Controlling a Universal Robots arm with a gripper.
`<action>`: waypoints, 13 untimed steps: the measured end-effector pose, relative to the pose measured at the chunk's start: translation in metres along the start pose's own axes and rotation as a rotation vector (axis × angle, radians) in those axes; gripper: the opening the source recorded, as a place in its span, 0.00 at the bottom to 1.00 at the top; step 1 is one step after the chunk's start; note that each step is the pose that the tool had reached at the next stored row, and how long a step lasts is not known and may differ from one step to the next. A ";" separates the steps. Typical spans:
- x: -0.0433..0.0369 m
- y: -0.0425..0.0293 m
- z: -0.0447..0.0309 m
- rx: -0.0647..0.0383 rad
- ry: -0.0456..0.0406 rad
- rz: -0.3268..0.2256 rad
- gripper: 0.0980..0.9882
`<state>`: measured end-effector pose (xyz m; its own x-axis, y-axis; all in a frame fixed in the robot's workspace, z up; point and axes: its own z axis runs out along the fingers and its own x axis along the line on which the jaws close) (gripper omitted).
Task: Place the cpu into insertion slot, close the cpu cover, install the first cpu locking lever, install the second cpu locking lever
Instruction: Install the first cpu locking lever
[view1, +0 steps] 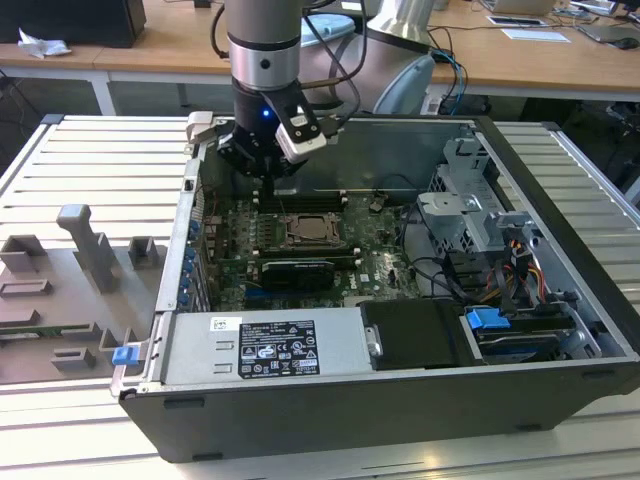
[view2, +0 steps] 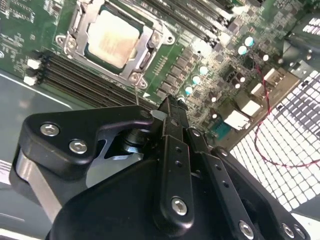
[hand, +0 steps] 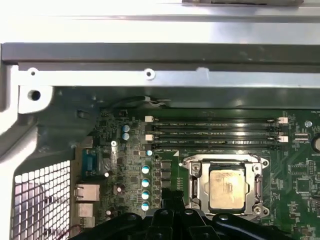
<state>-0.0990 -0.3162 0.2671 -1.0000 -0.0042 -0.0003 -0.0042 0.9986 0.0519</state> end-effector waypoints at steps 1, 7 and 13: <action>0.0004 0.0012 0.0004 0.000 0.0001 0.000 0.01; 0.0036 0.0054 0.0039 0.000 0.0004 -0.003 0.01; 0.0062 0.0054 0.0048 0.000 0.0001 -0.004 0.01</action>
<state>-0.1052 -0.3106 0.2625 -1.0000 -0.0078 -0.0003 -0.0078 0.9986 0.0520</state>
